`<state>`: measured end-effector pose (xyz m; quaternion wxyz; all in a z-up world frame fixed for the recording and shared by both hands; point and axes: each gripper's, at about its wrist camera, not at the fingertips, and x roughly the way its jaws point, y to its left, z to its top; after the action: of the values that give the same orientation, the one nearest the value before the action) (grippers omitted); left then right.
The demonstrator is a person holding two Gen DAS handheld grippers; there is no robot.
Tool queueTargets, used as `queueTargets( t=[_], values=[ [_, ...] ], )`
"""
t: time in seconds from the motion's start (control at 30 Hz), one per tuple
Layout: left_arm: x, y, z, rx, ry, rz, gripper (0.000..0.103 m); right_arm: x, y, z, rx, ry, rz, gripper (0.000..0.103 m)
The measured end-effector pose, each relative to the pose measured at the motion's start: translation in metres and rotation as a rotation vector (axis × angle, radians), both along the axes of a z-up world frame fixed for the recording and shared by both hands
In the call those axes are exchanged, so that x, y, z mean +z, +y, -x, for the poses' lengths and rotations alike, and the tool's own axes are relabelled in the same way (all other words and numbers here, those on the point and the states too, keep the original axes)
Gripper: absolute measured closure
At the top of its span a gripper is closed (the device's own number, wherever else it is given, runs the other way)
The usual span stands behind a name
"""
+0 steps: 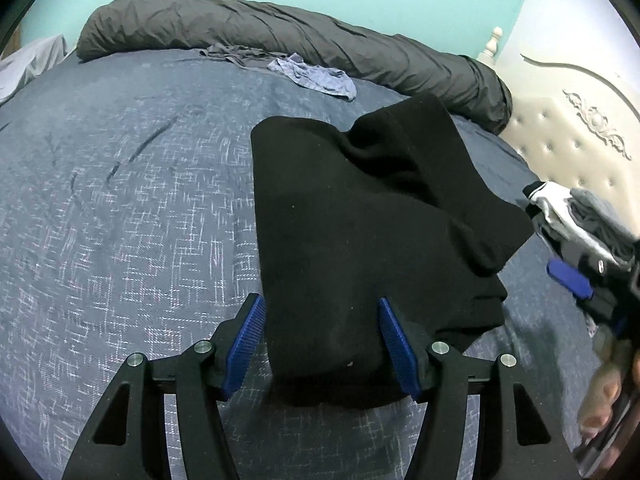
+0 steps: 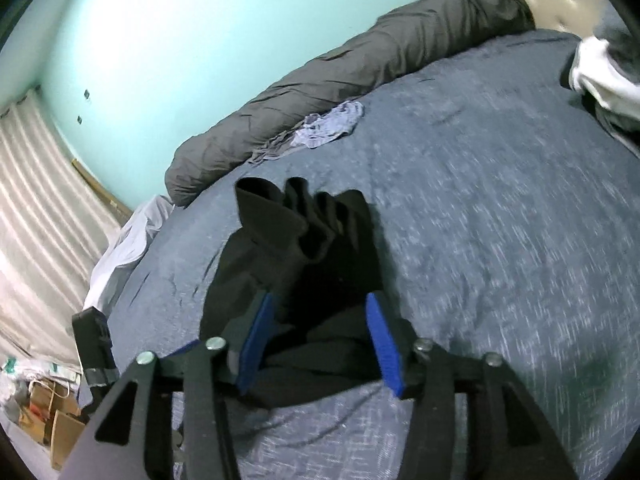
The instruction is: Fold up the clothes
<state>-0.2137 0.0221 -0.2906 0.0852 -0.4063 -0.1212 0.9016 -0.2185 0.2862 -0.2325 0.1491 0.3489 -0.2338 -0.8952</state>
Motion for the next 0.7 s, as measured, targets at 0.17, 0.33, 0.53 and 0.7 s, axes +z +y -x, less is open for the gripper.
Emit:
queueTargets(
  t=[0.17, 0.33, 0.53, 0.7],
  values=[
    [-0.002, -0.002, -0.001, -0.009, -0.001, 0.001, 0.04, 0.007, -0.018, 0.034, 0.017, -0.024, -0.052, 0.052],
    [-0.001, -0.001, 0.0, -0.012, -0.006, -0.01, 0.04, -0.005, -0.033, 0.071, 0.081, -0.081, -0.1, 0.052],
    [-0.002, -0.005, 0.001, -0.015, -0.02, -0.031, 0.04, -0.018, -0.03, 0.074, 0.07, -0.094, -0.162, 0.089],
    [-0.001, 0.0, 0.0, -0.026, -0.023, -0.018, 0.04, -0.058, 0.013, 0.062, -0.078, -0.231, 0.112, 0.089]
  ],
)
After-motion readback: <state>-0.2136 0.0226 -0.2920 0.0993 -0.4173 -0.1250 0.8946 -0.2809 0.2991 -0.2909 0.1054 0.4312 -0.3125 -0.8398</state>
